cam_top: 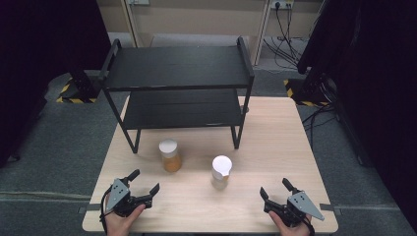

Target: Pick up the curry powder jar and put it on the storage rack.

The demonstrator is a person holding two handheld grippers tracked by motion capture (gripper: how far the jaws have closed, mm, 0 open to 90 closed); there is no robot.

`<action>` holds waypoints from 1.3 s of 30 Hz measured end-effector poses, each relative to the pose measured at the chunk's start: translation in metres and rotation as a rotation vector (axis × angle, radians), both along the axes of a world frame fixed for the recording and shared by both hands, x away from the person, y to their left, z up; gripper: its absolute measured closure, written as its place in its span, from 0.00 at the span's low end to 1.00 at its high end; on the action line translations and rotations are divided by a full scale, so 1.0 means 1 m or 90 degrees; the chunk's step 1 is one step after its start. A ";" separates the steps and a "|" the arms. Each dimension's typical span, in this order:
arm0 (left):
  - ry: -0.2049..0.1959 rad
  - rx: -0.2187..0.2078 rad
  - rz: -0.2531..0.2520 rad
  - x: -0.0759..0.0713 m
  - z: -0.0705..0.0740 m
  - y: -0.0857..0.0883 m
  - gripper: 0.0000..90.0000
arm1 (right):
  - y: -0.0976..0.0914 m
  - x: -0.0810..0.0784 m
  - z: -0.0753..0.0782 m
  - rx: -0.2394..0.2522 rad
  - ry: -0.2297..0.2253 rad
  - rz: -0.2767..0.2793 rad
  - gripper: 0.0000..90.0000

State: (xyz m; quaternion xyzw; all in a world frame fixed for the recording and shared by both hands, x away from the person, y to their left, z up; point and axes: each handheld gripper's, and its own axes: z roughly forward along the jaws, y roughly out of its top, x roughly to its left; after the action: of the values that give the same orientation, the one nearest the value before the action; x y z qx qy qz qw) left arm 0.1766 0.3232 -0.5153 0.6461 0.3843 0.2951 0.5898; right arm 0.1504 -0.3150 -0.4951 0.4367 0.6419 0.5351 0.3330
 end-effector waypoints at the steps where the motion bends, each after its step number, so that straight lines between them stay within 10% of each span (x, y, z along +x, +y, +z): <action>1: 0.000 0.000 -0.001 0.000 0.000 0.000 0.08 | 0.000 0.000 0.000 -0.001 -0.001 0.000 0.11; 39: 0.009 0.015 -0.009 0.081 0.033 -0.049 0.14 | -0.002 0.002 0.002 0.005 0.012 0.007 0.11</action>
State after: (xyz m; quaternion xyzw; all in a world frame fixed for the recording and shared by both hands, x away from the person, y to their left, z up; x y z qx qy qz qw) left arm 0.2580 0.2740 -0.4820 0.6578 0.3803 0.2906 0.5816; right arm 0.1527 -0.3167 -0.4929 0.4395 0.6453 0.5351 0.3226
